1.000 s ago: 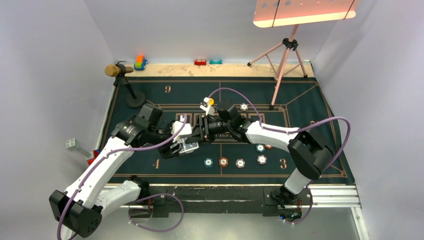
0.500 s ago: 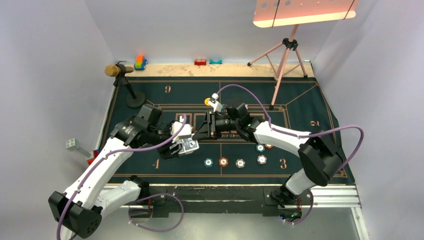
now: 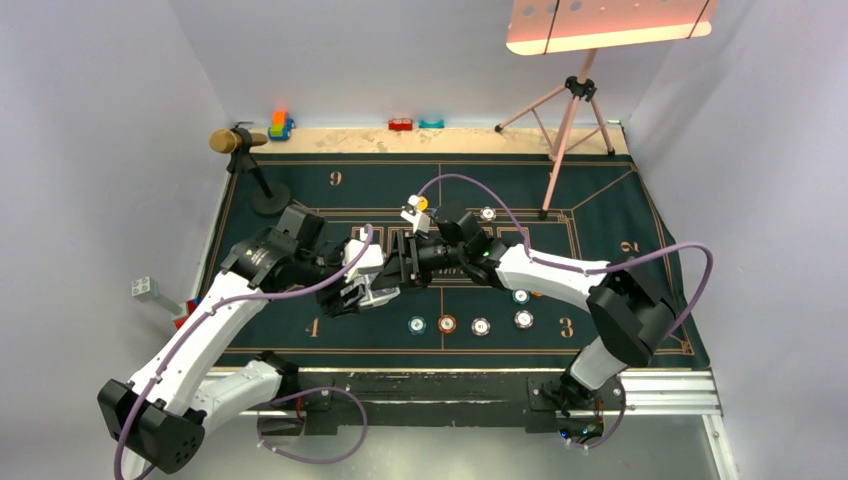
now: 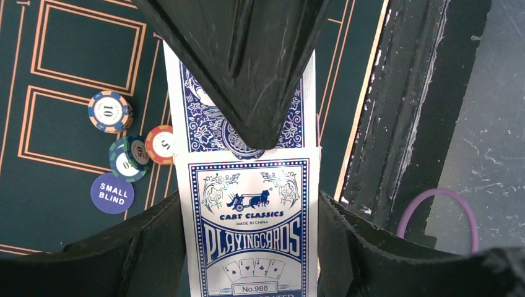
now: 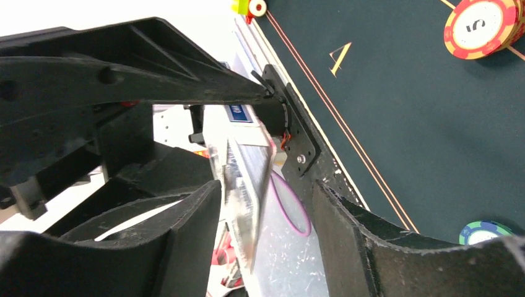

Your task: Distribute texas hold em gaming equipment

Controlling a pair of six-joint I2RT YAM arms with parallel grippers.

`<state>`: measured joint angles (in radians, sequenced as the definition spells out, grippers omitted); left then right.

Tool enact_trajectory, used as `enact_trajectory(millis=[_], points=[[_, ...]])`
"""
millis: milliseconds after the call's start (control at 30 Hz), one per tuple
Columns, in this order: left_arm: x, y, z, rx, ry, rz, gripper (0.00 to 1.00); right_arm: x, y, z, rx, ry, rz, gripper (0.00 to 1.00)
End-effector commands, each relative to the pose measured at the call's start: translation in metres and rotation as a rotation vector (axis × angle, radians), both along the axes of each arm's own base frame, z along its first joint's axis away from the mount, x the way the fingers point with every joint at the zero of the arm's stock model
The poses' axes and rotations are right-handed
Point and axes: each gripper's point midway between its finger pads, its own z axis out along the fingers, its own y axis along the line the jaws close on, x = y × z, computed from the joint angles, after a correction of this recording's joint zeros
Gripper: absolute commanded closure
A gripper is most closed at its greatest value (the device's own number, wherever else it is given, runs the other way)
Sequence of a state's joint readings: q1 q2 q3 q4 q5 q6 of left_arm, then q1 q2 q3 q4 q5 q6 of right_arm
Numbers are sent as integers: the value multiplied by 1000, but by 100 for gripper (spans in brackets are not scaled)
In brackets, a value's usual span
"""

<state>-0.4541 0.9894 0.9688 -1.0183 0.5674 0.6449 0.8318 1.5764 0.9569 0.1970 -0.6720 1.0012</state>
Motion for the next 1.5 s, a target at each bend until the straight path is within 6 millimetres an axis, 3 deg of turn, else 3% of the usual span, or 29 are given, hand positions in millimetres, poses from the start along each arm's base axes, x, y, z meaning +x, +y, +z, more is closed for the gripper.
enact_trajectory(millis=[0,233,667,1167,1467], points=[[6,-12,26,-74,-48,-18,50,6,8,7,20,-26,2,43],[4,-12,25,-82,-47,-16,51,5,-4,2,11,-14,-23,56],[-1,-15,25,-117,-40,-13,54,9,-22,2,13,-12,-60,59],[-6,-20,18,-162,-8,7,56,18,-37,23,0,-63,-97,60],[-4,-20,18,-170,-9,18,57,22,-51,29,-20,-84,-139,78]])
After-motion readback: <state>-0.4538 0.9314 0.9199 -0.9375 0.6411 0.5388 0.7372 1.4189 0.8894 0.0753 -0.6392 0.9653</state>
